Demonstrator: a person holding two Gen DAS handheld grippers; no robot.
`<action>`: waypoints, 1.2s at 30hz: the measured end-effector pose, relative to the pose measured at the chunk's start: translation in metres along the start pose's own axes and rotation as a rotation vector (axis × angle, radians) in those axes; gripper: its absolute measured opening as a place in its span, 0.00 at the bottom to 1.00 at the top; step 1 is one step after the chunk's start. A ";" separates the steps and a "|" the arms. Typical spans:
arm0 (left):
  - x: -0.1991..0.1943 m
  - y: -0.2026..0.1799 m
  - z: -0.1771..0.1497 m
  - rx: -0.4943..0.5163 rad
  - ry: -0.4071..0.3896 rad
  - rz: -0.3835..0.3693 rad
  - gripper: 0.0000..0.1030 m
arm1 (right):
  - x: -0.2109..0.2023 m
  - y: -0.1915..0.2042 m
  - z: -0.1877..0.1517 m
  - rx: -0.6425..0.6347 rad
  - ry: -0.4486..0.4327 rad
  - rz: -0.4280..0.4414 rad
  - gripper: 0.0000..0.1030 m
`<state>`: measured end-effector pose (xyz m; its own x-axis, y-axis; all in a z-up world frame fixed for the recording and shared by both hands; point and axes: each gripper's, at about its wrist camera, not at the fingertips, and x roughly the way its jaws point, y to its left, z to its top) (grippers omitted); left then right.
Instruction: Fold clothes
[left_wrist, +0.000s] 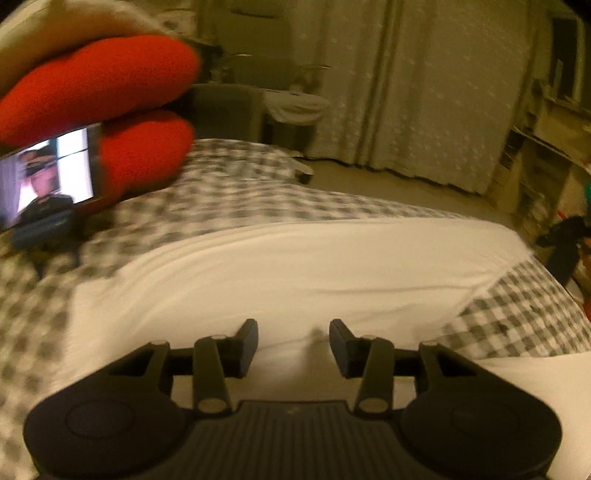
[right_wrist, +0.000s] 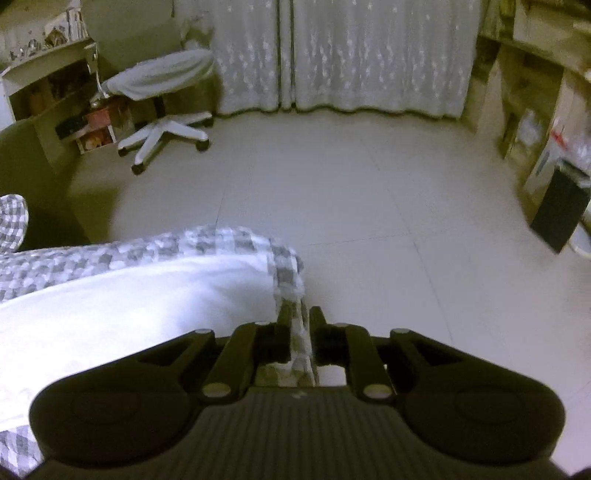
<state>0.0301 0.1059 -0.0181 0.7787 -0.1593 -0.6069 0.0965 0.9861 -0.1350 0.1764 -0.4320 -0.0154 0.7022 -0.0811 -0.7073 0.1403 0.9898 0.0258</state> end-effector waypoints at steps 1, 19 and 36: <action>-0.002 0.009 -0.002 -0.023 0.003 0.010 0.42 | -0.002 0.005 0.001 -0.013 -0.008 -0.002 0.15; -0.021 0.116 0.005 -0.212 0.001 0.121 0.33 | -0.058 0.306 -0.029 -0.684 -0.106 0.419 0.45; -0.007 0.153 -0.006 -0.291 -0.023 0.087 0.00 | -0.067 0.528 -0.055 -1.065 -0.067 0.632 0.45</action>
<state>0.0357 0.2575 -0.0390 0.7902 -0.0709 -0.6087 -0.1499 0.9407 -0.3042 0.1654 0.1026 0.0071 0.4788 0.4701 -0.7415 -0.8507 0.4570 -0.2596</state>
